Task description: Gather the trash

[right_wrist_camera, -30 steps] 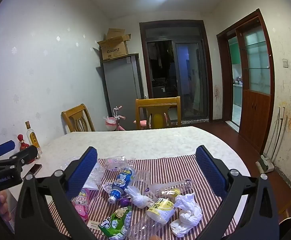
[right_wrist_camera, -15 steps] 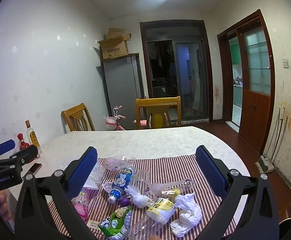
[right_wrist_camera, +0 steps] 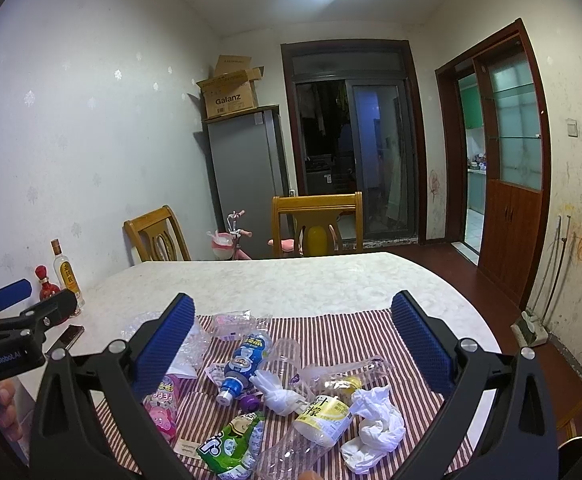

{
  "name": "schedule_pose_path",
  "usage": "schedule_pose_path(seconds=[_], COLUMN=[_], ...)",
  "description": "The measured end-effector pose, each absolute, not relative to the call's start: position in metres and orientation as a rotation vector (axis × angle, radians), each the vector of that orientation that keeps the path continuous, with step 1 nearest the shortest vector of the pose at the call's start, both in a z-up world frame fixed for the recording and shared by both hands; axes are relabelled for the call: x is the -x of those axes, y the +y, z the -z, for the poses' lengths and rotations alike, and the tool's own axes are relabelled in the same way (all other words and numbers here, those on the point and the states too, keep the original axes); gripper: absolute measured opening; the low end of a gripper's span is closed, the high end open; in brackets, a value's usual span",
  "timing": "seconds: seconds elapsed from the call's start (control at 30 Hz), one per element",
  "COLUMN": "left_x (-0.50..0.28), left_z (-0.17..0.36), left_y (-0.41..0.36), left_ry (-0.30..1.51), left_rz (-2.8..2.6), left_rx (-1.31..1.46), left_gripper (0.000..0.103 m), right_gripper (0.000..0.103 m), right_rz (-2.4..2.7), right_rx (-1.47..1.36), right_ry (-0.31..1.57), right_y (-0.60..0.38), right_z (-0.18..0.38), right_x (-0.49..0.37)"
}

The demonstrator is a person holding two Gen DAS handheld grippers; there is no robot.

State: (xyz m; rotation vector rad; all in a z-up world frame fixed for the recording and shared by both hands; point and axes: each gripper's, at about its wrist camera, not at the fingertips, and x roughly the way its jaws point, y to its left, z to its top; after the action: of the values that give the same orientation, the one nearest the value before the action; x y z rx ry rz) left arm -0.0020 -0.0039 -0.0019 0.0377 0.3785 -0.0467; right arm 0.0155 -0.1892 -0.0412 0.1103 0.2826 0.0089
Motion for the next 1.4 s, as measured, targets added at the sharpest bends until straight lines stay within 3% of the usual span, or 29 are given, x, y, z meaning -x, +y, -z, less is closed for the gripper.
schedule_pose_path(seconds=[1.03, 1.4], left_x=[-0.015, -0.068], left_z=[0.013, 0.067], left_y=[-0.003, 0.048], left_ry=[0.415, 0.613], left_rz=[0.067, 0.004], left_rx=[-0.046, -0.035], left_gripper=[0.097, 0.097], right_gripper=[0.099, 0.099], right_rz=[-0.003, 0.023], right_rx=[-0.105, -0.169], right_ry=[0.312, 0.478], right_y=[-0.192, -0.227], right_z=[0.044, 0.080], right_x=[-0.026, -0.066])
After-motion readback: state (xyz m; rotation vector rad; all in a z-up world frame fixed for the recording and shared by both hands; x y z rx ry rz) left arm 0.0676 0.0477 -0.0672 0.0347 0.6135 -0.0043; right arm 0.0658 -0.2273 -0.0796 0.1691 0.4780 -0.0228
